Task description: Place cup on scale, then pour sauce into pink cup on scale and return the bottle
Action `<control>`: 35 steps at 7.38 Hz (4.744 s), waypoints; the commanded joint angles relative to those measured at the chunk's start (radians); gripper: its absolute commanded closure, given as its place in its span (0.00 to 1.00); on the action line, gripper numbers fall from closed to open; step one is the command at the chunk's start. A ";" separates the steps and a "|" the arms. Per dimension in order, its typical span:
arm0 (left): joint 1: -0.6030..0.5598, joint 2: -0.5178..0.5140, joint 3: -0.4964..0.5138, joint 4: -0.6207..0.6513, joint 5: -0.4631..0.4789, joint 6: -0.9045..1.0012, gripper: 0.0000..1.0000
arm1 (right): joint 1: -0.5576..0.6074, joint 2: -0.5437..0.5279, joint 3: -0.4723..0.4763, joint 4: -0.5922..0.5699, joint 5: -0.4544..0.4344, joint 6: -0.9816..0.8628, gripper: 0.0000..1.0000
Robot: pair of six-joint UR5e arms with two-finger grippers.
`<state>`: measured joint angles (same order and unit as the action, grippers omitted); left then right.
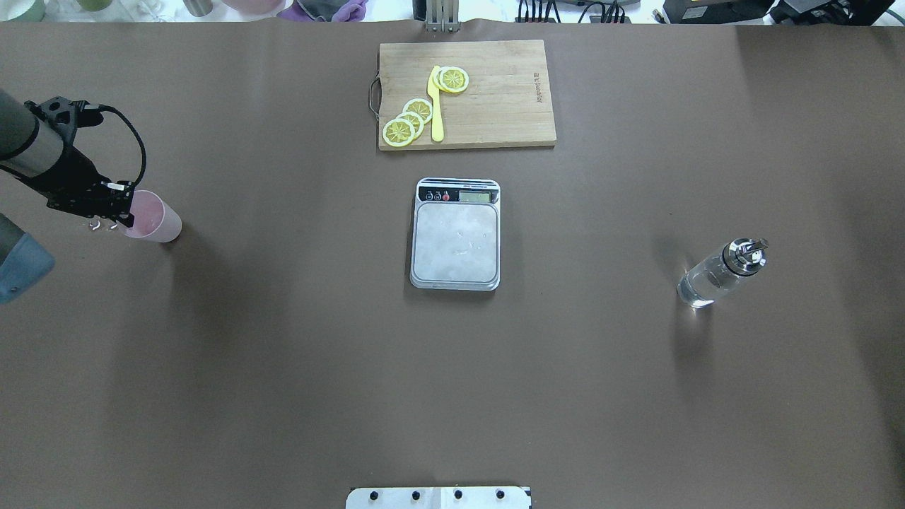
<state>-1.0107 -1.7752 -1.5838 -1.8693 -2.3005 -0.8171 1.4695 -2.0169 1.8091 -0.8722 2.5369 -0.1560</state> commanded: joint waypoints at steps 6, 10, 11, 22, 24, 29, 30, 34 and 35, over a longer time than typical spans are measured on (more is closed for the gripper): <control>0.000 -0.295 -0.082 0.476 -0.042 -0.042 0.93 | -0.233 0.263 -0.433 0.626 0.068 0.045 0.00; 0.038 -0.459 -0.039 0.492 -0.068 -0.284 0.93 | -0.319 0.389 -0.439 0.728 0.056 0.133 0.01; 0.058 -0.522 0.011 0.492 -0.070 -0.331 0.93 | -0.339 0.406 -0.441 0.778 0.040 0.157 0.01; 0.329 -0.820 0.261 0.323 0.027 -0.800 0.93 | -0.589 0.495 -0.537 1.148 -0.145 0.535 0.00; 0.360 -0.829 0.274 0.294 0.061 -0.804 0.93 | -0.592 0.494 -0.545 1.167 -0.147 0.536 0.01; 0.363 -0.828 0.288 0.280 0.090 -0.800 0.91 | -0.595 0.526 -0.545 1.168 -0.167 0.536 0.02; 0.360 -0.822 0.285 0.279 0.088 -0.791 0.91 | -0.595 0.526 -0.545 1.168 -0.167 0.536 0.13; 0.365 -0.799 0.283 0.249 0.090 -0.792 0.82 | -0.595 0.526 -0.545 1.167 -0.167 0.553 0.75; 0.366 -0.797 0.283 0.245 0.090 -0.794 0.80 | -0.597 0.527 -0.537 1.167 -0.167 0.556 0.78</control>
<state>-0.6462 -2.5743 -1.3007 -1.6196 -2.2105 -1.6090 0.8738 -1.4907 1.2654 0.2946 2.3701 0.3933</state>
